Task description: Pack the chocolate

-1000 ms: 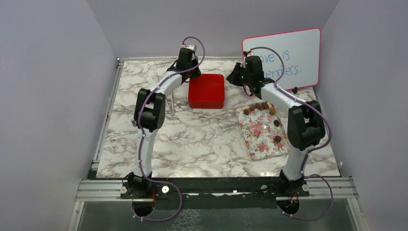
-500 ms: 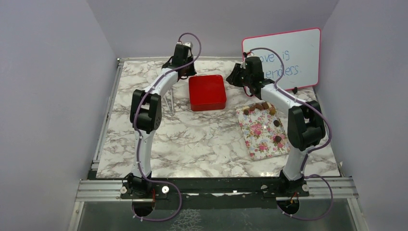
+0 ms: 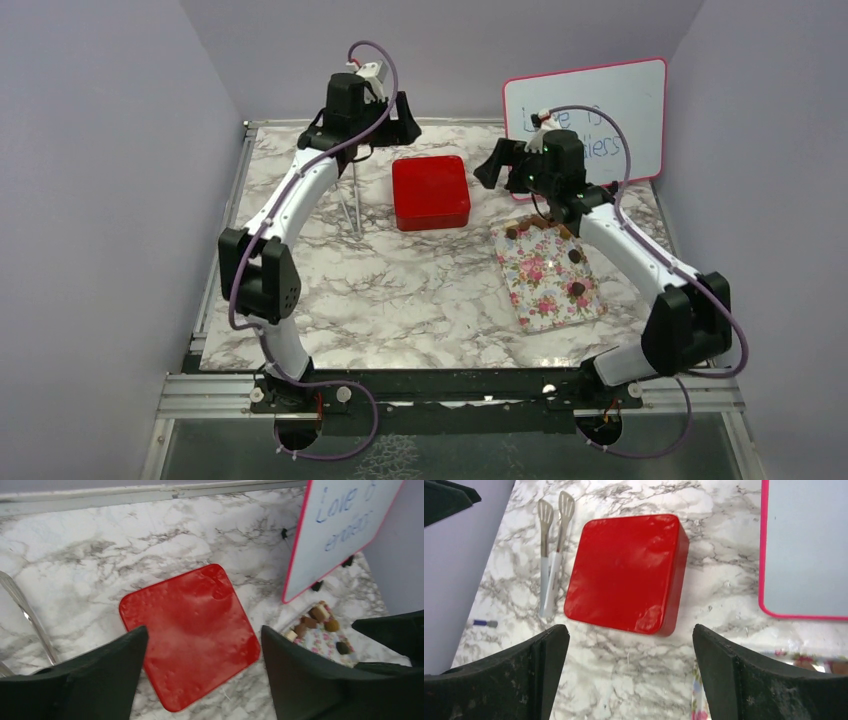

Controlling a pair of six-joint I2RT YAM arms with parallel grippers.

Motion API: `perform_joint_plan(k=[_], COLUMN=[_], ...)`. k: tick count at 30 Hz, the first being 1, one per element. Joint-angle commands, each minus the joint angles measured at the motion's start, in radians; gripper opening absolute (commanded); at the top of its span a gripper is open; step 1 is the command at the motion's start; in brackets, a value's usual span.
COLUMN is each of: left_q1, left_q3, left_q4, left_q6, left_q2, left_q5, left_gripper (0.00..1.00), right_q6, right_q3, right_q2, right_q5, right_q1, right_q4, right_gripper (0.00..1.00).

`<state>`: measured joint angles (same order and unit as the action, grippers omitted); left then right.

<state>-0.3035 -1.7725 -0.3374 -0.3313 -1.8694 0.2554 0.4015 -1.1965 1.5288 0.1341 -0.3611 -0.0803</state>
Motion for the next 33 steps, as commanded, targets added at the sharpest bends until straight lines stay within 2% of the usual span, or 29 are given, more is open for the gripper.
perform_joint_plan(k=[1,11,14,17,20,26,33], left_q1=[-0.01,-0.009,-0.011,-0.011,-0.012,-0.013,-0.014], left_q3=[0.146,0.431,0.525,0.62,0.731,0.87,0.957], left_q4=[-0.007,-0.001,0.018,0.075,0.14,0.174,0.228], left_q6=[0.013,0.083,0.113,0.114,0.11,0.093,0.087], left_q2=[0.18,0.503,0.597,0.701,0.808,0.926,1.006], left_q5=[0.094,0.211,0.24,0.236,0.244,0.252,0.22], left_gripper=[0.98,0.99,0.99,0.99,0.99,0.99,0.99], right_q6=[-0.011,-0.069,-0.103,-0.143,-0.114,-0.07,-0.043], right_q3=[0.118,0.272,0.312,0.363,0.396,0.424,0.441], right_q2=[-0.156,-0.489,-0.58,-0.669,-0.742,-0.802,-0.819], right_q5=[0.071,0.097,0.148,0.17,0.162,0.188,0.252], right_q1=[-0.01,-0.01,-0.01,-0.01,-0.01,-0.01,-0.01], right_q4=[-0.043,-0.173,-0.176,-0.152,-0.149,-0.197,-0.196], right_gripper=[1.0,1.0,1.0,1.0,1.0,1.0,1.0])
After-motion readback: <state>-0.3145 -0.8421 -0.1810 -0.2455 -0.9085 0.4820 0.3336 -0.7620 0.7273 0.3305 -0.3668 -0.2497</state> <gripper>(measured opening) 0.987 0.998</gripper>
